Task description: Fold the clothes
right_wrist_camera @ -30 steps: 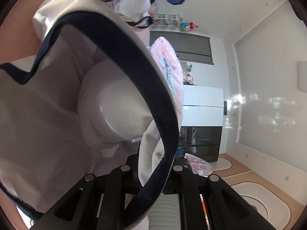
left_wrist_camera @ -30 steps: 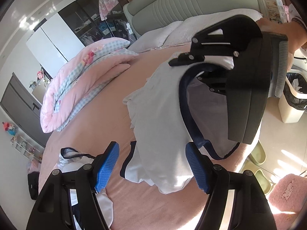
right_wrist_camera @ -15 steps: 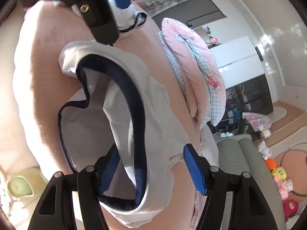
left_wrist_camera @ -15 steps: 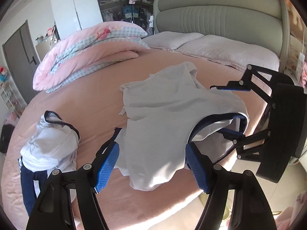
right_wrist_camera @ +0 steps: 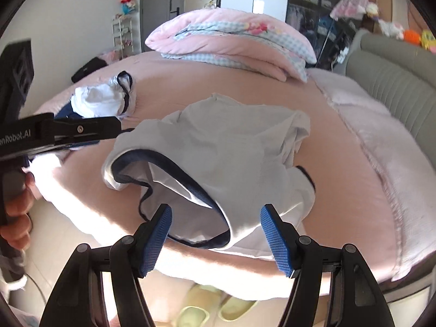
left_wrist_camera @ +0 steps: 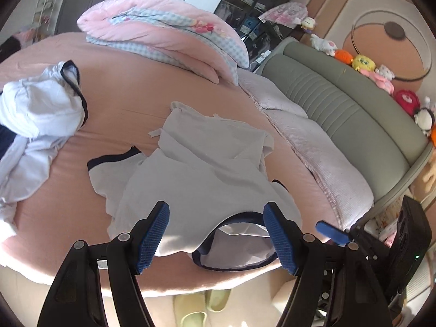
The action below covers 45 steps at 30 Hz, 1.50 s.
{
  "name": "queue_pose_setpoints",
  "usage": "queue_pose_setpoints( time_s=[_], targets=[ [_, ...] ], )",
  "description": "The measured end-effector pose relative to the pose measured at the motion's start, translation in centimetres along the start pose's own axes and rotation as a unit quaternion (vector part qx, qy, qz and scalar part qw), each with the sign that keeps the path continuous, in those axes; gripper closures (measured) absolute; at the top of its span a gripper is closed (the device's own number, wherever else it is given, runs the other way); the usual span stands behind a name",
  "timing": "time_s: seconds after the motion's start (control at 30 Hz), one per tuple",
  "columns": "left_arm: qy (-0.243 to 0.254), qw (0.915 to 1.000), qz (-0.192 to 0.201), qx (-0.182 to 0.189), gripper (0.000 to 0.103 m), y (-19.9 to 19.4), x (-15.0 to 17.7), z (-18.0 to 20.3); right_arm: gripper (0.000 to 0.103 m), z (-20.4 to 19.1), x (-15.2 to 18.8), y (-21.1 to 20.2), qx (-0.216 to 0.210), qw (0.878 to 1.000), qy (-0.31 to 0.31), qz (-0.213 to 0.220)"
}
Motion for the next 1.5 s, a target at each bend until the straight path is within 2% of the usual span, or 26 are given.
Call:
queue_pose_setpoints(
  time_s=[0.1, 0.27, 0.5, 0.6, 0.7, 0.8, 0.93, 1.07, 1.13, 1.27, 1.3, 1.37, 1.4, 1.5],
  targets=[
    [-0.032, 0.9994, 0.004, 0.016, 0.033, 0.1, 0.6, 0.0, 0.036, 1.2, 0.3, 0.0, -0.030, 0.998, 0.056, -0.002],
    [-0.056, 0.9970, -0.018, 0.051, 0.033, 1.2, 1.9, 0.9, 0.036, 1.3, 0.4, 0.5, -0.069, 0.993, 0.095, -0.007],
    [-0.105, 0.9865, -0.058, 0.111, 0.033, 3.2, 3.3, 1.4, 0.036, 1.7, 0.9, 1.5, -0.199, 0.961, 0.191, -0.028],
    [-0.123, 0.9834, -0.060, 0.120, 0.033, 4.0, 3.0, 1.2, 0.036, 1.9, 1.2, 2.7, -0.257, 0.936, 0.237, -0.042],
    [-0.144, 0.9821, -0.060, 0.105, 0.033, 4.9, 2.3, 0.4, 0.036, 2.6, 1.3, 4.2, -0.294, 0.908, 0.294, -0.049],
    [-0.168, 0.9788, -0.060, 0.101, 0.033, 5.9, 1.8, -0.5, 0.036, 3.4, 0.8, 5.9, -0.290, 0.893, 0.341, -0.049],
    [-0.207, 0.9710, -0.059, 0.103, 0.033, 6.9, 1.4, -1.6, 0.036, 4.9, 0.7, 8.2, -0.305, 0.847, 0.433, -0.052],
    [-0.226, 0.9671, -0.053, 0.103, 0.033, 7.6, 1.2, -2.0, 0.036, 5.5, 0.4, 10.3, -0.287, 0.827, 0.479, -0.059],
    [-0.237, 0.9646, -0.052, 0.104, 0.033, 7.9, 1.3, -2.2, 0.036, 5.7, 0.6, 11.4, -0.286, 0.806, 0.515, -0.061],
    [-0.275, 0.9538, -0.054, 0.110, 0.033, 8.8, 1.4, -3.1, 0.035, 6.0, 1.1, 13.7, -0.298, 0.751, 0.586, -0.052],
    [-0.286, 0.9501, -0.055, 0.111, 0.033, 9.1, 1.4, -3.4, 0.035, 6.0, 1.1, 14.3, -0.298, 0.744, 0.596, -0.052],
    [-0.310, 0.9421, -0.056, 0.115, 0.033, 9.7, 1.4, -4.0, 0.035, 6.1, 1.0, 15.1, -0.294, 0.738, 0.605, -0.050],
    [-0.318, 0.9391, -0.056, 0.117, 0.033, 9.9, 1.4, -4.3, 0.035, 6.1, 0.8, 15.4, -0.291, 0.739, 0.606, -0.042],
    [-0.328, 0.9356, -0.052, 0.120, 0.033, 10.4, 1.2, -4.9, 0.035, 6.4, 0.5, 15.8, -0.291, 0.733, 0.615, -0.030]
  ],
)
Point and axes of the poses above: each gripper's, at about its wrist camera, not at the fingertips, and y roughly the way its jaws point, z to its right, x to its underside, the point moved 3 cm from there along y, roughly the way its jaws point, and after that the axes turned 5 degrees about -z, right-handed, at the moved point
